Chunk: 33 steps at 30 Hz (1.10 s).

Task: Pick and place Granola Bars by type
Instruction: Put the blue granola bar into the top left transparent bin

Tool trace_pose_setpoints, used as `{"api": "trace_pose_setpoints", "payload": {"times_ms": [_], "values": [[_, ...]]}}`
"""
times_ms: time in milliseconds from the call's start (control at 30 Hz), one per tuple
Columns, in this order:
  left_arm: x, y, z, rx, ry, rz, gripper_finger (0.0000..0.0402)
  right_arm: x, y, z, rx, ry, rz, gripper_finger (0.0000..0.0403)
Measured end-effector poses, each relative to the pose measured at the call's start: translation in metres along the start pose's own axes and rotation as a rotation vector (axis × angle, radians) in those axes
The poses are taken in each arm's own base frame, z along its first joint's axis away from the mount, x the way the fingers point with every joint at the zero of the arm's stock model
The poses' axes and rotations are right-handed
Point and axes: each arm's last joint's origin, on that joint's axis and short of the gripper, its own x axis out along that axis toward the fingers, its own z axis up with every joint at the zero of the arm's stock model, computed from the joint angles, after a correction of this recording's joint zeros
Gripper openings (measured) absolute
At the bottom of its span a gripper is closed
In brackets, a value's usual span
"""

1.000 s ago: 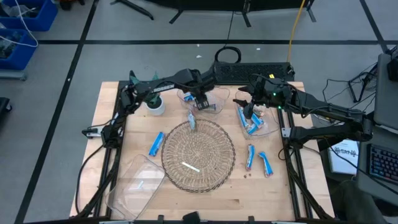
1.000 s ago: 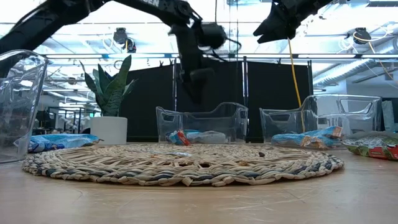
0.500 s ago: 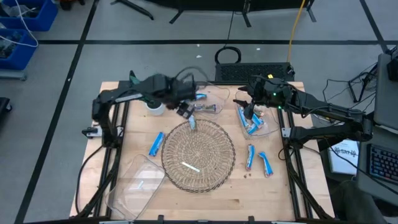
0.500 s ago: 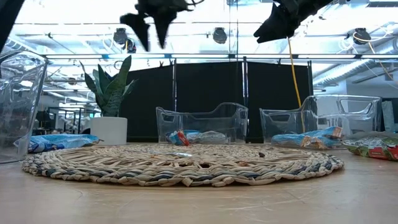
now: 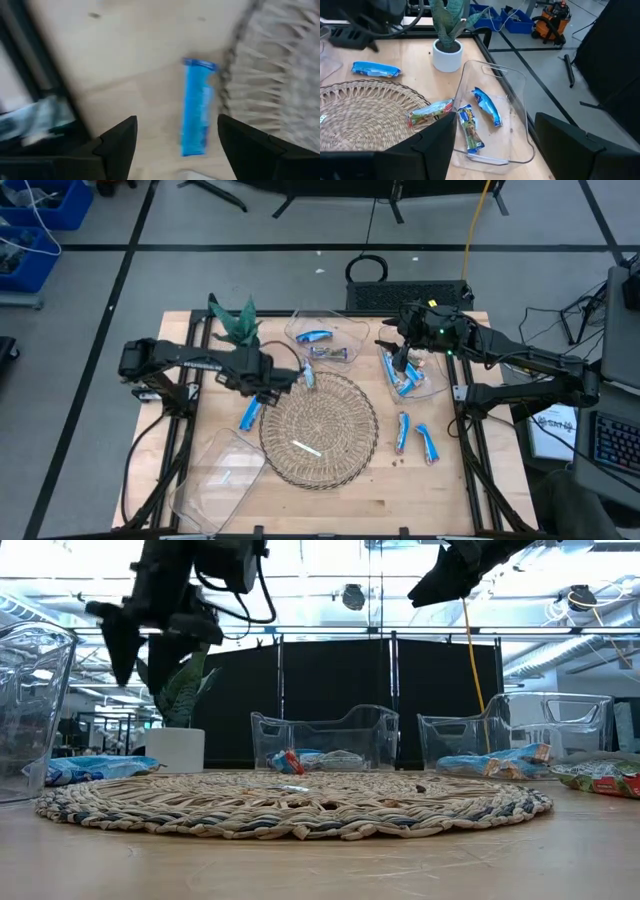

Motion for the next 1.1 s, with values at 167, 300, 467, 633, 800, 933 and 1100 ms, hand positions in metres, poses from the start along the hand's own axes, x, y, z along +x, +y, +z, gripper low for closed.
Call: {"api": "trace_pose_setpoints", "payload": {"times_ms": [167, 300, 467, 633, 800, 933, 1100], "values": [[0.036, -0.010, -0.013, 0.006, 0.046, -0.058, 0.0286, 0.000, 0.000, 0.000, 0.000, -0.001, 0.000, 0.0263], [0.059, -0.009, -0.025, 0.002, 0.090, -0.047, 0.0277, 0.000, 0.000, 0.000, 0.003, -0.001, 0.000, 0.0263], [0.077, -0.012, -0.035, 0.022, 0.139, -0.097, 0.0266, 0.000, 0.000, 0.000, 0.002, -0.002, -0.001, 0.0263], [0.086, -0.011, -0.041, 0.011, 0.124, -0.089, 0.0251, 0.000, 0.000, 0.002, 0.001, -0.018, -0.004, 0.0263], [0.099, -0.004, -0.039, 0.034, 0.155, -0.073, 0.0188, 0.000, -0.001, 0.004, 0.003, -0.045, -0.008, 0.0263], [0.100, -0.006, -0.034, 0.070, 0.199, -0.131, 0.0093, 0.000, 0.000, 0.006, -0.001, -0.065, -0.007, 0.0263], [0.079, -0.013, -0.022, 0.120, 0.165, -0.214, 0.0019, 0.000, 0.000, 0.007, -0.008, -0.068, -0.008, 0.0263]]}}
